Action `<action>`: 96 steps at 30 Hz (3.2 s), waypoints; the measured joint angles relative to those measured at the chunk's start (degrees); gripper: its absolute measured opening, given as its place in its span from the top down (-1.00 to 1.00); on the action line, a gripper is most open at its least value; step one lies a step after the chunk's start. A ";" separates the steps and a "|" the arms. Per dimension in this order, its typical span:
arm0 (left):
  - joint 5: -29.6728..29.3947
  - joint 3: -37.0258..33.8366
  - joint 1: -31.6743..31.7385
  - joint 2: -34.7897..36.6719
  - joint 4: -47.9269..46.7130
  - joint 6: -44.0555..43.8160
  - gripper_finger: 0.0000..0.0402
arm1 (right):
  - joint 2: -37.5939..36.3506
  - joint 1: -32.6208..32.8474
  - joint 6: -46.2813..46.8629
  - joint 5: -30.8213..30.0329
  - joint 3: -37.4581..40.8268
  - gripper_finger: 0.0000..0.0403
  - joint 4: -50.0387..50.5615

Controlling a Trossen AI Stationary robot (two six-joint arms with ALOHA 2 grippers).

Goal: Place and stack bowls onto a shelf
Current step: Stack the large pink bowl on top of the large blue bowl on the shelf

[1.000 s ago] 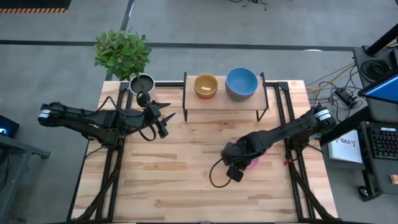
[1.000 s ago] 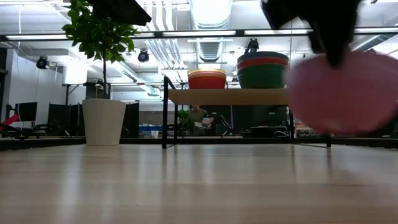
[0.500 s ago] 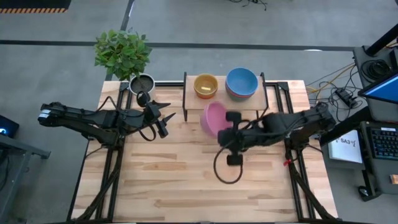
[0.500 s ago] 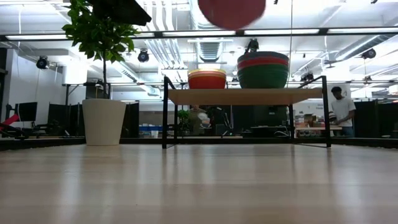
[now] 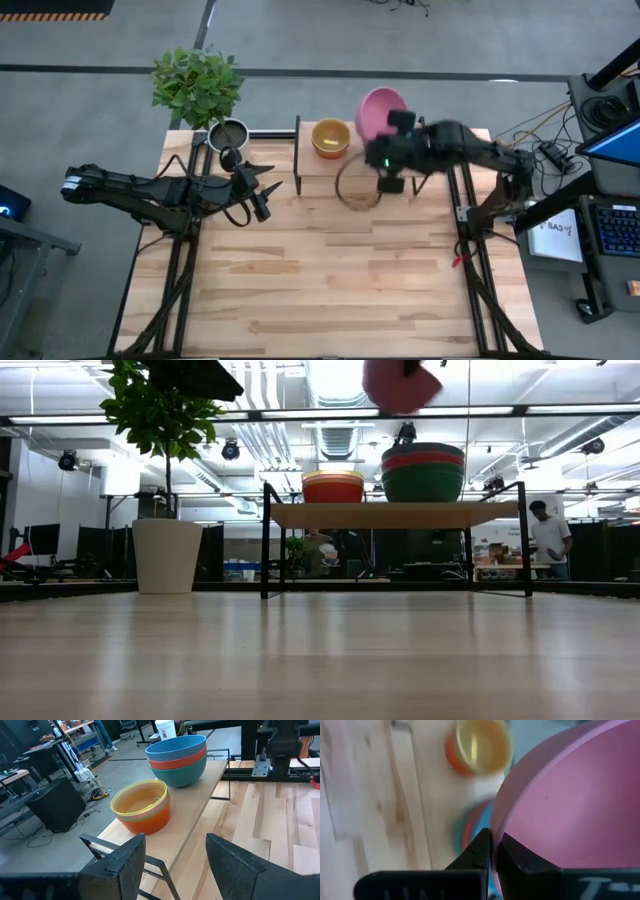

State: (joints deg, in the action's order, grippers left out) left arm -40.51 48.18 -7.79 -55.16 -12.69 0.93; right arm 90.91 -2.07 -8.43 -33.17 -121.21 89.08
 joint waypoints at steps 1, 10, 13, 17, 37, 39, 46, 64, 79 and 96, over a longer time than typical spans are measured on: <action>0.00 0.00 0.00 0.00 0.00 0.00 0.05 | 0.00 -2.26 -0.17 2.01 0.16 0.95 1.07; 0.00 -0.02 0.02 0.00 0.00 0.02 0.05 | 1.06 -16.24 -5.06 16.86 1.27 0.95 0.93; 0.00 -0.02 0.02 0.00 0.00 0.02 0.05 | 1.99 -18.59 -5.71 21.41 1.30 0.95 0.93; 0.00 -0.02 0.02 0.00 -0.03 0.02 0.05 | 2.93 -20.13 -6.01 23.31 1.46 0.95 0.94; 0.00 -0.02 0.02 0.00 -0.11 0.04 0.05 | 2.81 -20.34 -3.86 23.09 1.38 0.62 0.97; 0.00 -0.02 0.02 0.00 -0.11 0.04 0.05 | 2.78 -20.34 -3.52 23.11 0.79 0.59 0.88; -0.01 -0.02 0.02 0.00 -0.11 0.04 0.05 | 1.25 -20.36 -0.70 23.58 0.57 0.61 -5.81; 0.00 -0.02 0.02 0.00 -0.26 0.04 0.05 | 0.59 -20.32 1.38 24.20 11.87 0.96 -13.22; 0.00 -0.04 0.02 0.00 -0.28 0.04 0.05 | -9.63 -20.21 5.54 24.16 15.85 0.96 -12.70; 0.00 -0.04 0.02 0.00 -0.22 0.04 0.05 | -40.87 -20.21 15.06 12.60 60.76 0.96 -55.79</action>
State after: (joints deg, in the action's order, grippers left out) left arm -40.51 48.14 -7.77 -55.16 -12.91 0.97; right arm 50.04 -22.28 6.63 -20.57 -60.45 33.29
